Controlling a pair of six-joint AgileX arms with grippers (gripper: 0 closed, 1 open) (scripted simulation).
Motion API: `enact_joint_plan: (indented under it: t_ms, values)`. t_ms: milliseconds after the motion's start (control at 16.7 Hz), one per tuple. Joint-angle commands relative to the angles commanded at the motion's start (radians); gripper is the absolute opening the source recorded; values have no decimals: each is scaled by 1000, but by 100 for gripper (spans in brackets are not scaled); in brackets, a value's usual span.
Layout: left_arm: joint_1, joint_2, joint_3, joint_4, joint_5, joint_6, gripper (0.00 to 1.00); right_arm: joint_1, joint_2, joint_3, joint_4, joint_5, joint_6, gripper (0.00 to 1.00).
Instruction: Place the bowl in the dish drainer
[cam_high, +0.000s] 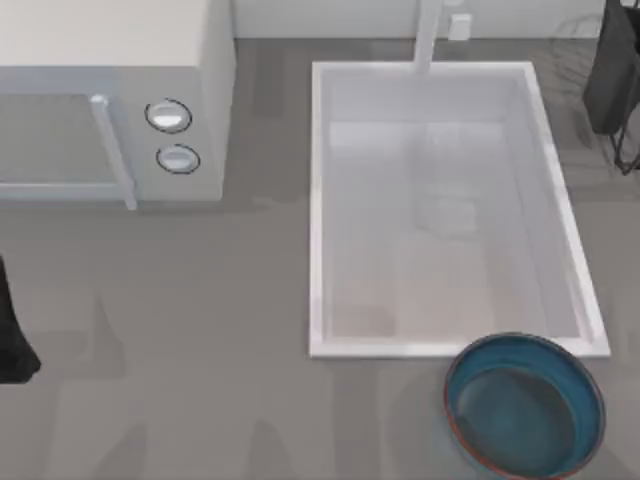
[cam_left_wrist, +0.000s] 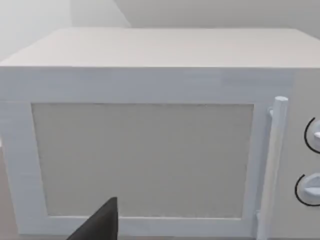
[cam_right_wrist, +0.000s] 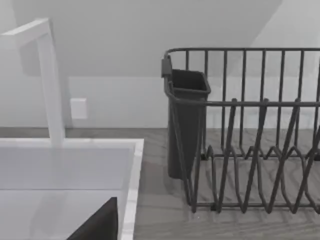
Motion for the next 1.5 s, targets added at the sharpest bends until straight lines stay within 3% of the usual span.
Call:
enact_joint_plan:
  t_ms: [360,1080,1500]
  values:
    - [0,0,0,0,0,0,100,41,109,106,-105,0,41,100]
    - [0,0,0,0,0,0,100,326,1142,828,-939,-11,335,100]
    - [0,0,0,0,0,0,100,415,1439,1065,-1194,0,423,100]
